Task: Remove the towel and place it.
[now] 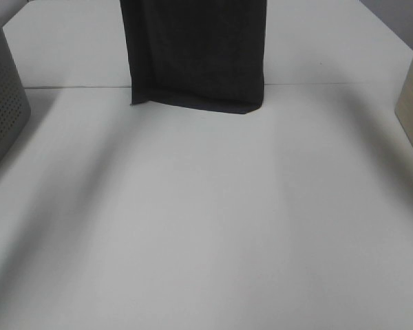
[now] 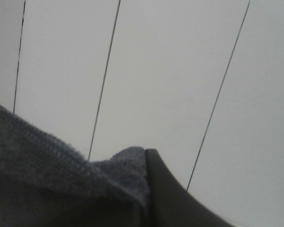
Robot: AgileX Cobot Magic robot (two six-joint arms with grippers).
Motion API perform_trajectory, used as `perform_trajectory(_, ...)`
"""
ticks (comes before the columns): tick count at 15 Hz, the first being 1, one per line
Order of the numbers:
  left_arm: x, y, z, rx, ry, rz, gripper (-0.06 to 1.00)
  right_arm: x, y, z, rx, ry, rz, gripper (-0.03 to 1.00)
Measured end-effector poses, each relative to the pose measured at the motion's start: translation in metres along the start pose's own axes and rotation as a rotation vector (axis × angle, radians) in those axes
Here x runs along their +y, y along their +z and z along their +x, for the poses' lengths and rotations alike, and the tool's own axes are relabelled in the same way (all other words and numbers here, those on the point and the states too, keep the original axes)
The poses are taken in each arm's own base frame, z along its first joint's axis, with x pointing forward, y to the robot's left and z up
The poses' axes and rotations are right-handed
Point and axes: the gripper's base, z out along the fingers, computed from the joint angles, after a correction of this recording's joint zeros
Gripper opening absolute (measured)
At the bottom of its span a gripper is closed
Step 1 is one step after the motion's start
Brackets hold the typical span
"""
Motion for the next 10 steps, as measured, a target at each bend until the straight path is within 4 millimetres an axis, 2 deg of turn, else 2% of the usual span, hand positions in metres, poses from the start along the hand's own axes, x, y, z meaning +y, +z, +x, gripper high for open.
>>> perform_trajectory(2,-0.009,-0.004,-0.004,0.208,0.005,0.054,0.0,0.004,-0.005,0.009,0.157,0.063,-0.054,0.01)
perform_trajectory(5,-0.011,-0.018,-0.029,0.438,0.015,0.13,0.0,0.003,-0.031,0.001,0.362,0.089,-0.116,0.01)
perform_trajectory(10,0.011,-0.07,-0.108,0.776,-0.078,0.255,0.0,-0.001,-0.106,-0.048,0.553,0.161,-0.254,0.01)
